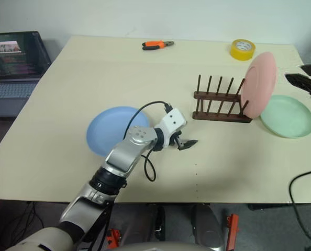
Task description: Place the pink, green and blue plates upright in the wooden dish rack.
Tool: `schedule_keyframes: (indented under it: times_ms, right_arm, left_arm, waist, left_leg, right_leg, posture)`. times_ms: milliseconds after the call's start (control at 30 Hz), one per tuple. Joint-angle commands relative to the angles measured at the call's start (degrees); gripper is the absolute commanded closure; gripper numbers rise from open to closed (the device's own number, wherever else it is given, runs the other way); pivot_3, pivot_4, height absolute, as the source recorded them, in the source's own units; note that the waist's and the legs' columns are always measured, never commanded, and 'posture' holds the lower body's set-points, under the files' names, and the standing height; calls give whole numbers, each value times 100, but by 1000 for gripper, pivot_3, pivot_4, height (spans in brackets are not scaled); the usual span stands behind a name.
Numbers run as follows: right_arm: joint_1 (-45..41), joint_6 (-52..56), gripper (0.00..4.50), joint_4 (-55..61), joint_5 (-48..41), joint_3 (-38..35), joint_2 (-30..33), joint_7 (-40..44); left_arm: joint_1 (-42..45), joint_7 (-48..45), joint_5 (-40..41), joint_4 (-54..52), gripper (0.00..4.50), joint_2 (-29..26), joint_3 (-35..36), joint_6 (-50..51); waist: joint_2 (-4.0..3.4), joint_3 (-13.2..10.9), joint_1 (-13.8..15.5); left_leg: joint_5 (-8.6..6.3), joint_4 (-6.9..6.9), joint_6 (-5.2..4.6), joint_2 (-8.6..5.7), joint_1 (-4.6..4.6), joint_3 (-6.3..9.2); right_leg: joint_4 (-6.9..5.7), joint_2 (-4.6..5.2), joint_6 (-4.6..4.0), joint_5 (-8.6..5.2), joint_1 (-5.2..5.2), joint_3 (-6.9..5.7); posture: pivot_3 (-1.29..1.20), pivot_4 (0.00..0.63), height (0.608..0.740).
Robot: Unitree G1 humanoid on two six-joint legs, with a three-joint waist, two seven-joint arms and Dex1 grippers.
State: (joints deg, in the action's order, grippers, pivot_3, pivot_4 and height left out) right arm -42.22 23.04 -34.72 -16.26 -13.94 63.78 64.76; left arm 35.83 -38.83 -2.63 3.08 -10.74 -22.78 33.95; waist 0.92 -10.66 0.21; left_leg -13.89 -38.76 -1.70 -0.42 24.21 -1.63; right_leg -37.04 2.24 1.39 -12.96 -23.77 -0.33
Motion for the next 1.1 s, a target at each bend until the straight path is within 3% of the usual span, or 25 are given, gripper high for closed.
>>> schedule_keyframes:
  times_ms: [33,400,833,1033,1100]
  right_arm:
    - [490,-540,1203,156,891,769,421,149]
    - [79,-1328,1203,-511,1903,1903,-222,113]
    - [-44,-1383,1203,-1053,2313,2169,-725,-113]
    - [-302,-1525,1203,-1621,2580,2241,-1089,-662]
    - [-420,-1582,1574,-1821,2629,2243,-1180,-831]
  left_arm:
    - [90,-59,106,-173,0,-89,172,-160]
    - [53,-578,861,-1244,0,-359,516,220]
    - [-77,-779,1362,-2446,0,-994,531,904]
    - [-105,-818,1631,-2654,0,-1336,745,1021]
    - [-82,-764,1667,-2658,0,-1374,758,1029]
  waist:
    - [0,0,-4]
    - [-9,2,-137]
    - [-8,1,-160]
    - [-7,1,-192]
    - [-6,0,-191]
  left_leg:
    - [0,0,0,0,-2,-3]
    - [8,-2,-8,3,-40,-38]
    - [8,-1,-8,-1,-42,-49]
    - [9,-3,-8,0,-45,-52]
    - [9,-4,-8,-1,-47,-58]
  right_leg:
    - [0,0,0,0,0,0]
    - [-8,-15,43,2,12,73]
    - [-3,-18,25,20,13,91]
    - [-6,-21,37,18,13,98]
    - [-5,-20,41,22,14,105]
  posture:
    - [0,150,740]
    - [0,150,740]
    - [0,150,740]
    - [0,150,740]
    - [0,150,740]
